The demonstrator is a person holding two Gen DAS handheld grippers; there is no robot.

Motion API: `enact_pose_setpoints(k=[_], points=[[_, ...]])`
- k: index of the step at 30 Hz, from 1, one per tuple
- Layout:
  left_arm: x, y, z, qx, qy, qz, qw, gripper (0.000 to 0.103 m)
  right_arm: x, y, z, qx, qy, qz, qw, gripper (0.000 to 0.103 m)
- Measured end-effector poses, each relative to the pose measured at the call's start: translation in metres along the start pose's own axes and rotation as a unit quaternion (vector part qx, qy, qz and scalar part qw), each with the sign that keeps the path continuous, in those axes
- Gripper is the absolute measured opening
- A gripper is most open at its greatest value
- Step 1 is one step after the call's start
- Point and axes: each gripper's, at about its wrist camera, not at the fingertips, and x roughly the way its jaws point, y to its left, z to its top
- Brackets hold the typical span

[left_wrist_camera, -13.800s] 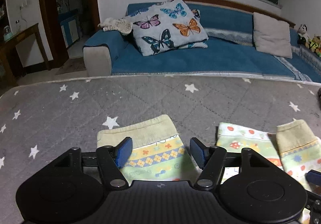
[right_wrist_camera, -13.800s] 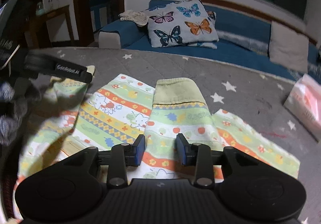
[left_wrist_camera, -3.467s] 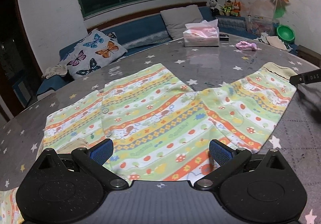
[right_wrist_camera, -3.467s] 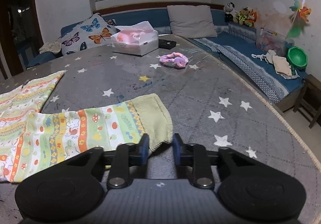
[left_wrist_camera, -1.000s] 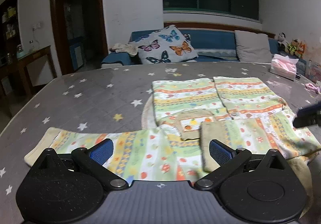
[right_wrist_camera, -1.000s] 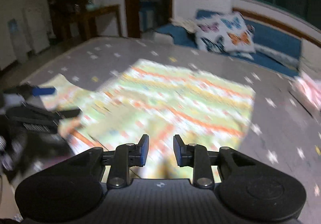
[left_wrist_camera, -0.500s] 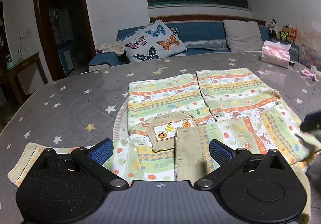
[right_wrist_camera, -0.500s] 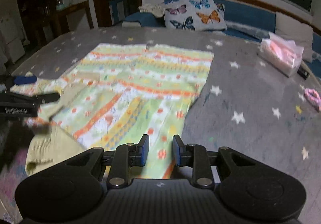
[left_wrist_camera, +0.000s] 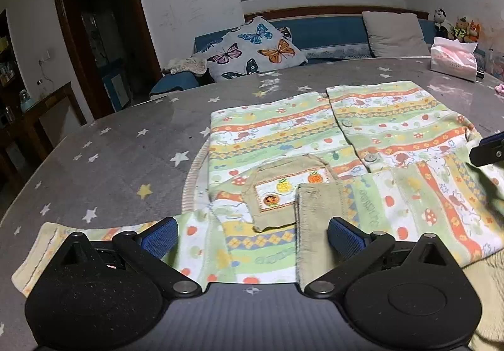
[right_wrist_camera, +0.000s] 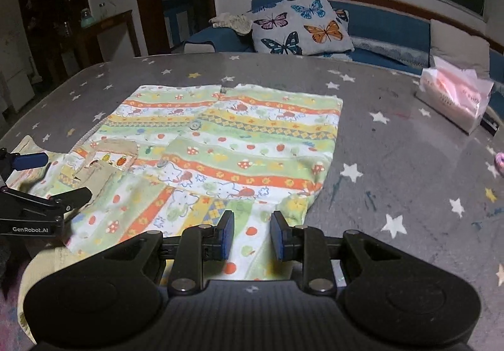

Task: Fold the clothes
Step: 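Move the left tool to the cuff of the other sleeve, then grasp the other sleeve cuff with the left tool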

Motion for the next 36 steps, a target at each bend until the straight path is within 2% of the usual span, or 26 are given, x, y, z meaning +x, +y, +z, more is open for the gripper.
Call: enact_pose_setpoints(k=[7, 11, 14, 17, 20, 23, 26, 30, 36], points=[[-0.015, 0.034, -0.005, -0.031, -0.002, 0.020, 0.9993, 0.103, -0.011, 0.042, -0.002, -0.046, -0.006, 0.051, 0.998, 0.026], [-0.027, 0.062, -0.009, -0.060, -0.008, 0.044, 0.9972, 0.103, -0.009, 0.070, -0.004, -0.075, -0.009, 0.073, 0.995, 0.033], [-0.035, 0.085, -0.015, -0.086, -0.012, 0.065, 0.9941, 0.103, -0.004, 0.089, -0.007, -0.093, -0.010, 0.080, 0.992, 0.033], [-0.041, 0.110, -0.024, -0.109, -0.009, 0.090, 0.9899, 0.103, 0.003, 0.107, -0.015, -0.118, 0.002, 0.085, 0.989, 0.034], [-0.043, 0.133, -0.036, -0.132, -0.003, 0.115, 0.9846, 0.103, 0.001, 0.119, -0.017, -0.144, -0.009, 0.074, 0.987, 0.034], [-0.045, 0.155, -0.047, -0.161, 0.002, 0.134, 0.9778, 0.103, 0.000, 0.127, -0.013, -0.145, -0.016, 0.085, 0.986, 0.034], [-0.048, 0.174, -0.057, -0.195, 0.000, 0.147, 0.9697, 0.103, 0.008, 0.137, -0.012, -0.153, -0.008, 0.097, 0.983, 0.035], [-0.050, 0.190, -0.062, -0.217, -0.003, 0.154, 0.9640, 0.102, 0.012, 0.142, -0.013, -0.158, -0.006, 0.096, 0.983, 0.035], [-0.048, 0.209, -0.067, -0.244, -0.004, 0.161, 0.9564, 0.086, -0.001, 0.136, -0.012, -0.148, -0.016, 0.099, 0.984, 0.036]])
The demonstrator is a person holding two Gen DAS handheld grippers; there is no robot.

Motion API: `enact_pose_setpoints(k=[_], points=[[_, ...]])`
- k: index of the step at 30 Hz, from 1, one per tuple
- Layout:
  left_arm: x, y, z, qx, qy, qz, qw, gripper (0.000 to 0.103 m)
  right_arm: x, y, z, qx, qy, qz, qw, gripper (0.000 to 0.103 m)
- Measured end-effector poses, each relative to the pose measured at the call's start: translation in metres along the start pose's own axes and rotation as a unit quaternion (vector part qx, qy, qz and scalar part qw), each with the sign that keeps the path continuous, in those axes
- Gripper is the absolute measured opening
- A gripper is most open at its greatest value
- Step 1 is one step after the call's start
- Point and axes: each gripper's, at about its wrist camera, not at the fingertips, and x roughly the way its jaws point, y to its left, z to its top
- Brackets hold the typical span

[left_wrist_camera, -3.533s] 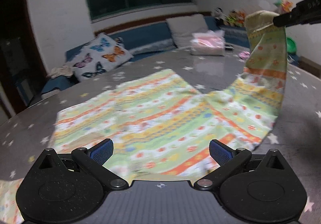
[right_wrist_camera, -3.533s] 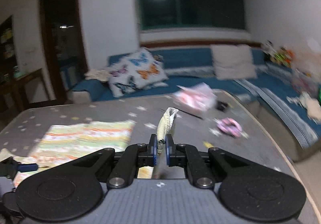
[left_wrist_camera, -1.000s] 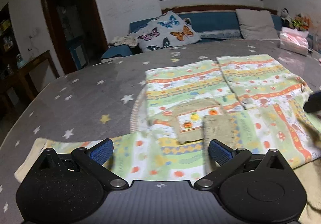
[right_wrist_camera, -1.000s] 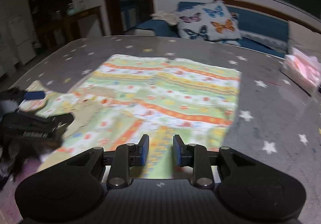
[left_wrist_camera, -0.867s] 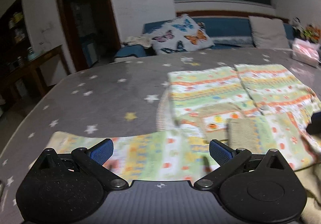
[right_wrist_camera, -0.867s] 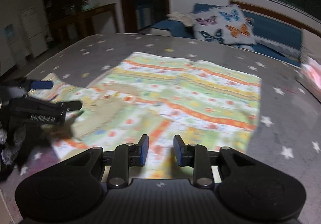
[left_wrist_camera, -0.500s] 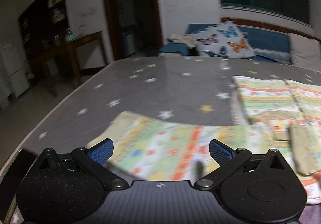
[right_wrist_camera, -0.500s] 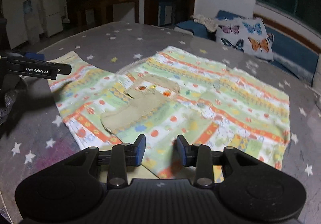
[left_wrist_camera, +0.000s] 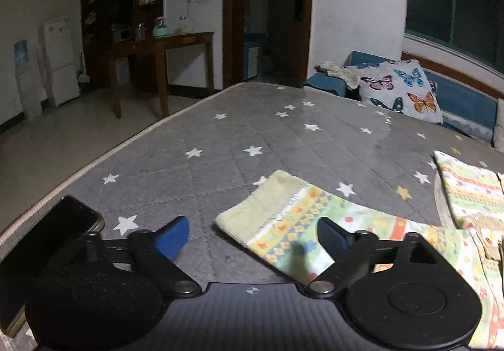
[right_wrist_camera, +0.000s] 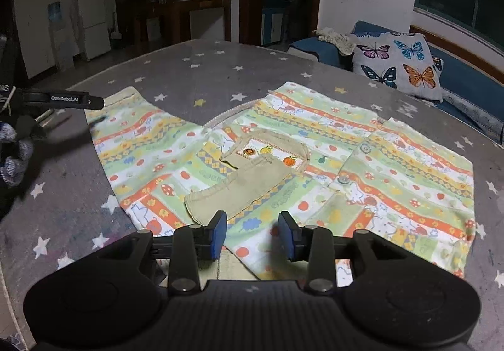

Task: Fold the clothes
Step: 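Grasp the other sleeve cuff with the left tool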

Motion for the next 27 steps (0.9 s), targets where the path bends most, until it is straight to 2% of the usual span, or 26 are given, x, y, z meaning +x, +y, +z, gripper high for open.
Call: enact_pose_setpoints(k=[9, 12, 17, 22, 27], points=[[0.014, 0.012, -0.003, -0.024, 0.023, 0.008, 0.9994, 0.061, -0.014, -0.009, -0.002, 0.021, -0.014, -0.004, 1.000, 0.037], [0.016, 0.010, -0.001, -0.012, 0.020, 0.006, 0.9997, 0.053, -0.017, -0.010, -0.005, 0.025, -0.014, -0.004, 1.000, 0.037], [0.017, 0.009, 0.002, -0.027, 0.019, -0.020, 0.9993, 0.013, -0.023, -0.013, -0.010, 0.034, -0.017, -0.008, 0.999, 0.037], [0.002, -0.003, 0.009, -0.041, 0.009, -0.062, 0.9972, 0.010, -0.036, -0.022, -0.013, 0.052, -0.031, -0.017, 0.998, 0.037], [-0.038, -0.047, 0.026, -0.015, -0.018, -0.161, 0.9868, 0.010, -0.048, -0.039, -0.019, 0.083, -0.039, -0.028, 0.995, 0.037]])
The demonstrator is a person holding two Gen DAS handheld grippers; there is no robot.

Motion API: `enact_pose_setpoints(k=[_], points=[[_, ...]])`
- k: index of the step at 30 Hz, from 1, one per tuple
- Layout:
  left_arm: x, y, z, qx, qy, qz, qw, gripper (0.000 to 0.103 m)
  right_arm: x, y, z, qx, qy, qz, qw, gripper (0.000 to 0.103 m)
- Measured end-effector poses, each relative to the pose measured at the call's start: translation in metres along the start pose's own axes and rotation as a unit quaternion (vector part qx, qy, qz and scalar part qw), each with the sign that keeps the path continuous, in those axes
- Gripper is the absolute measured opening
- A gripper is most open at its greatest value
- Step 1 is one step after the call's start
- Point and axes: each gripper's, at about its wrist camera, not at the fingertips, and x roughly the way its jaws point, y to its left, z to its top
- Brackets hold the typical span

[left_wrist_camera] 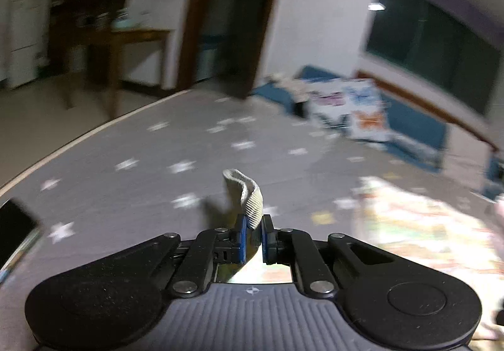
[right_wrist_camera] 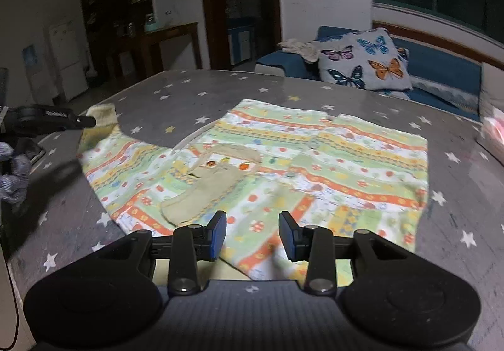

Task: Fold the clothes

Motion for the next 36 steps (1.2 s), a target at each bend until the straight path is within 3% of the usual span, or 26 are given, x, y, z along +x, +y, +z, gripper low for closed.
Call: enact_pose_setpoints(k=[4, 8, 12, 17, 18, 20, 22, 24, 26, 29, 36], points=[[-0.015, -0.061, 0.005, 0.036, -0.005, -0.101, 0.9942, 0.009, -0.009, -0.017, -0.004, 0.028, -0.006, -0.013, 0.999, 0.037], [-0.021, -0.120, -0.001, 0.064, 0.002, -0.186, 0.9805, 0.009, -0.021, -0.037, -0.008, 0.055, -0.016, -0.030, 0.998, 0.037], [-0.020, -0.170, -0.017, 0.098, 0.017, -0.246, 0.9641, 0.009, -0.031, -0.056, -0.013, 0.084, -0.022, -0.044, 0.995, 0.037], [-0.006, -0.211, -0.048, 0.137, 0.067, -0.282, 0.9472, 0.012, -0.039, -0.082, -0.020, 0.133, -0.026, -0.060, 0.989, 0.036], [-0.006, -0.217, -0.055, 0.152, 0.071, -0.282, 0.9446, 0.013, -0.039, -0.087, -0.021, 0.142, -0.025, -0.062, 0.988, 0.036], [-0.007, -0.224, -0.065, 0.175, 0.076, -0.283, 0.9400, 0.029, -0.039, -0.092, -0.023, 0.154, -0.024, -0.063, 0.986, 0.036], [-0.008, -0.227, -0.072, 0.188, 0.078, -0.286, 0.9364, 0.037, -0.038, -0.095, -0.024, 0.165, -0.023, -0.055, 0.985, 0.036], [-0.012, -0.218, -0.073, 0.192, 0.069, -0.280, 0.9380, 0.046, -0.034, -0.094, -0.024, 0.169, -0.019, -0.044, 0.984, 0.036], [-0.016, -0.205, -0.071, 0.196, 0.057, -0.269, 0.9414, 0.050, -0.028, -0.089, -0.023, 0.166, -0.014, -0.036, 0.985, 0.036], [-0.016, -0.178, -0.062, 0.195, 0.040, -0.226, 0.9534, 0.056, -0.014, -0.079, -0.022, 0.157, -0.001, -0.024, 0.987, 0.036], [-0.007, -0.102, -0.055, 0.167, 0.043, -0.115, 0.9783, 0.056, 0.016, -0.065, -0.018, 0.134, 0.020, -0.031, 0.990, 0.031]])
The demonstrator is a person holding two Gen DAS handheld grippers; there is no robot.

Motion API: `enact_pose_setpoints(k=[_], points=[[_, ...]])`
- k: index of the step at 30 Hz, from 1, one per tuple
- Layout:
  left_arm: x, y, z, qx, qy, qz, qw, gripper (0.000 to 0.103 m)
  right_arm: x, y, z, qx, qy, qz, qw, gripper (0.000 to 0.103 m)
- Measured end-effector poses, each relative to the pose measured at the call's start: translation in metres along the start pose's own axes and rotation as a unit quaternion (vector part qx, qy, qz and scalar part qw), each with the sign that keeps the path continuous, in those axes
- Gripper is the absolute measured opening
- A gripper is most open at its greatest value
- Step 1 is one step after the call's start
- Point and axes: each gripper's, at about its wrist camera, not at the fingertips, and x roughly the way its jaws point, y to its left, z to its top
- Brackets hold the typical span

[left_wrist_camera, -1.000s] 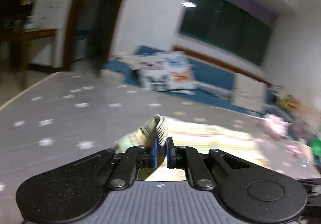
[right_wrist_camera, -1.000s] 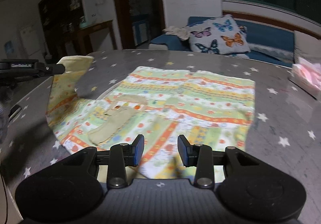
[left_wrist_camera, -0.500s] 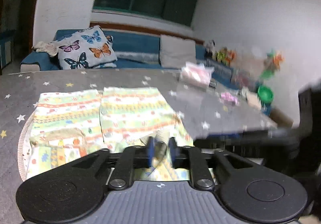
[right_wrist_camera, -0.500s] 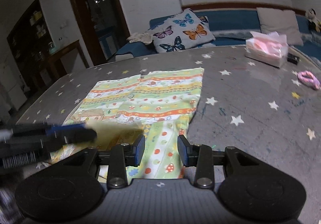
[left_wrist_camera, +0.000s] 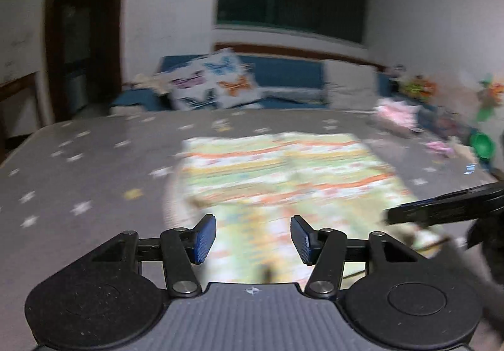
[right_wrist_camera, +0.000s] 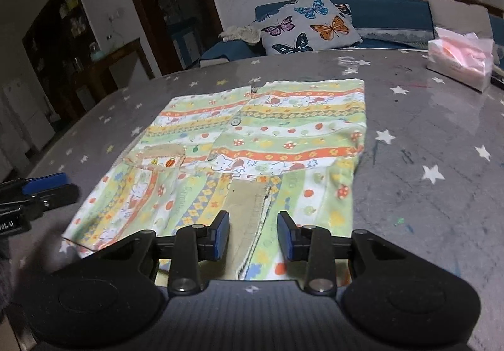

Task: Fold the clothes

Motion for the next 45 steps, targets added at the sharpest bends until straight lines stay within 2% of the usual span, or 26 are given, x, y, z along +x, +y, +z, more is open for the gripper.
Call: enact_pose_setpoints(k=[3, 6, 12, 16, 22, 27, 29, 34, 37, 40, 45], points=[[0.002, 0.017, -0.009, -0.015, 0.015, 0.020, 0.9996, 0.056, 0.008, 0.006, 0.001, -0.009, 0.004, -0.004, 1.000, 0.024], [0.005, 0.023, -0.013, -0.015, 0.024, 0.024, 0.9993, 0.056, 0.009, 0.009, 0.001, -0.021, 0.003, -0.020, 1.000, 0.006], [0.015, 0.016, -0.016, -0.001, 0.030, 0.024, 0.9992, 0.055, -0.008, 0.015, 0.008, -0.049, -0.032, -0.048, 0.997, 0.002], [0.019, 0.014, -0.019, 0.008, 0.036, 0.027, 0.9990, 0.054, -0.018, 0.018, 0.016, -0.058, -0.054, -0.061, 0.995, 0.002], [0.019, 0.014, -0.013, 0.017, 0.033, 0.029, 0.9989, 0.054, 0.007, 0.006, 0.006, -0.041, -0.003, -0.064, 0.997, 0.004], [0.023, 0.007, 0.006, 0.034, 0.018, 0.017, 0.9991, 0.049, -0.006, 0.012, 0.014, -0.053, -0.027, -0.048, 0.997, 0.009], [0.034, 0.001, 0.010, 0.041, 0.021, 0.008, 0.9989, 0.041, -0.006, 0.015, 0.017, -0.059, -0.027, -0.034, 0.997, 0.009], [0.063, -0.012, 0.018, 0.058, 0.033, -0.012, 0.9977, 0.038, 0.010, 0.018, 0.014, -0.073, -0.001, -0.017, 0.997, 0.009], [0.077, -0.013, 0.012, 0.070, 0.053, -0.003, 0.9962, 0.038, 0.013, 0.014, 0.009, -0.081, 0.017, -0.015, 0.996, 0.010], [0.075, -0.012, 0.006, 0.081, 0.056, -0.004, 0.9951, 0.039, 0.001, 0.016, 0.006, -0.100, 0.021, -0.013, 0.995, 0.011], [0.052, -0.024, 0.002, 0.121, 0.037, -0.017, 0.9918, 0.039, -0.015, 0.027, -0.001, -0.133, 0.024, 0.002, 0.991, 0.014]])
